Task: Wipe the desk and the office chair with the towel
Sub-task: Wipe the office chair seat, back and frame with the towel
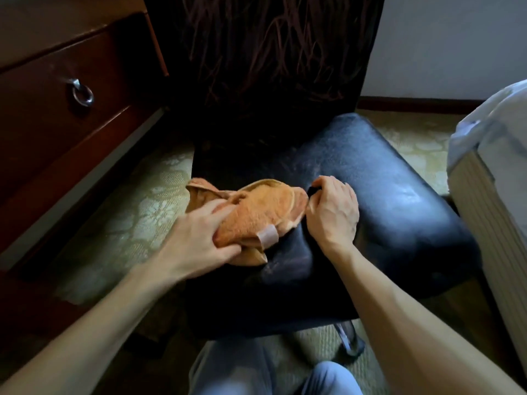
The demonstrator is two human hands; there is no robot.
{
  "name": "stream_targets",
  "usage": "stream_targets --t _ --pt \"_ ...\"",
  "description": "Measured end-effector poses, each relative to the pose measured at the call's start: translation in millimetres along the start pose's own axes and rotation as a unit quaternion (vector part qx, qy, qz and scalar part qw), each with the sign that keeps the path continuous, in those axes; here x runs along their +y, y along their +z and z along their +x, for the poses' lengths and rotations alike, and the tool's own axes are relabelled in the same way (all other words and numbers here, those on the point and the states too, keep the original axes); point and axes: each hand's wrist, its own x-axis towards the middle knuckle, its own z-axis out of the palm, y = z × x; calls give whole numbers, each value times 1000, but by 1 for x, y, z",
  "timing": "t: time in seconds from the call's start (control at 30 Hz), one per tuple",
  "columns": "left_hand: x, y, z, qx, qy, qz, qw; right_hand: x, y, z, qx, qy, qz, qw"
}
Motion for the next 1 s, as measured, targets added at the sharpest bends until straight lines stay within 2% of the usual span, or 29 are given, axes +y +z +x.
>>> stream_targets --t 0.17,0.27,0.33,0.4,0.43,0.5,0.6,0.7,0.77,0.83,0.87,0.9,0.93,1.0 --pt "22 15 -46 49 44 -35 997 -1 -3 -1 6 -4 29 1000" --pt "39 26 -66 23 118 12 993 1 -6 2 2 -7 42 999" --pt "41 28 -77 12 165 56 985 2 -9 7 -27 6 54 998" --pt "38 22 -80 21 175 43 983 4 -18 17 -77 55 107 990" --pt "37 17 -79 36 154 11 987 4 -24 21 -99 82 141 982" --pt "39 4 -72 68 38 -93 993 -2 -38 25 -119 92 186 971" --pt "47 -14 -40 120 -145 -189 964 -31 -50 15 -147 21 228 962" --pt "55 -27 -3 128 -211 -294 924 -71 -61 -11 -183 -41 275 943" --pt "61 -29 12 101 -213 -416 878 -84 -69 -27 -99 -107 231 962" --pt "65 -30 16 7 -212 -499 840 -85 -77 -42 6 -189 188 964" --pt "66 -31 16 -41 -215 -518 827 -83 -79 -47 6 -218 170 961" --pt "64 -31 16 -64 -222 -537 811 -78 -80 -53 -33 -233 141 962" --pt "60 -30 17 -49 -237 -557 794 -72 -78 -60 -95 -236 85 963" --pt "46 -22 15 70 -277 -586 759 -59 -68 -79 -187 -233 -81 951"
